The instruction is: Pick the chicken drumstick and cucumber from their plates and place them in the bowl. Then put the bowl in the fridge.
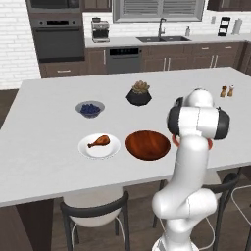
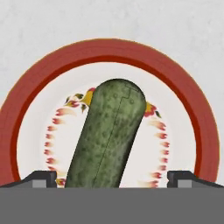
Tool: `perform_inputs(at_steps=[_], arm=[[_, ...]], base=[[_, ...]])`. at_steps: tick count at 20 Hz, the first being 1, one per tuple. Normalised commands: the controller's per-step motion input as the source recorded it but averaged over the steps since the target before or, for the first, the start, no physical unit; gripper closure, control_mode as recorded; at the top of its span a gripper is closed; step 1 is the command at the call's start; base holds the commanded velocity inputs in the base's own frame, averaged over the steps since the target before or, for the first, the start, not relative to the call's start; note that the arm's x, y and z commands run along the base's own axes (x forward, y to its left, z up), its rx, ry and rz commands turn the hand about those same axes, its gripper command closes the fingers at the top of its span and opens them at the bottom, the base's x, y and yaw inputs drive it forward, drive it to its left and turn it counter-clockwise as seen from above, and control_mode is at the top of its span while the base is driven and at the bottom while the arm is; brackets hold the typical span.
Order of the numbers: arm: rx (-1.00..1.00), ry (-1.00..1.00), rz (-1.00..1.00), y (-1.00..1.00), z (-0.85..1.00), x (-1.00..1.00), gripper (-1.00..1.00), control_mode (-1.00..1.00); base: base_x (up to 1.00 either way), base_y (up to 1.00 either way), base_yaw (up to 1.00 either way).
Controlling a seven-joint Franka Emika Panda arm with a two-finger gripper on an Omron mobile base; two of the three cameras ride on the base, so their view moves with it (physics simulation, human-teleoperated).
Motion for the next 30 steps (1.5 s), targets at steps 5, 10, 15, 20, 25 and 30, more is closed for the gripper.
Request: perform_inputs(at_steps=[5, 10, 15, 20, 25, 30], arm=[[0.00, -0.04, -0.06, 0.00, -0.31, 0.13, -1.00, -1.00], [0.00, -0.11, -0.04, 0.00, -0.28, 0.01, -1.00, -1.00], [0.00, -0.10, -0.04, 0.00, -0.33, 0.00, -1.00, -1.00], [0.00, -0.05, -0.02, 0.00, -0.29, 0.04, 1.00, -1.00], [0.00, -0.11, 0.00, -0.01, 0.06, -0.26, 1.00, -1.00], [0.00, -0.09, 0.00, 0.41, 0.81, -0.59, 1.00, -1.00]], base=[[0.00, 0.00, 0.00], [0.00, 0.00, 0.00], [0.00, 0.00, 0.00], [0.00, 0.00, 0.00], [0.00, 0.00, 0.00], [0.00, 0.00, 0.00]])
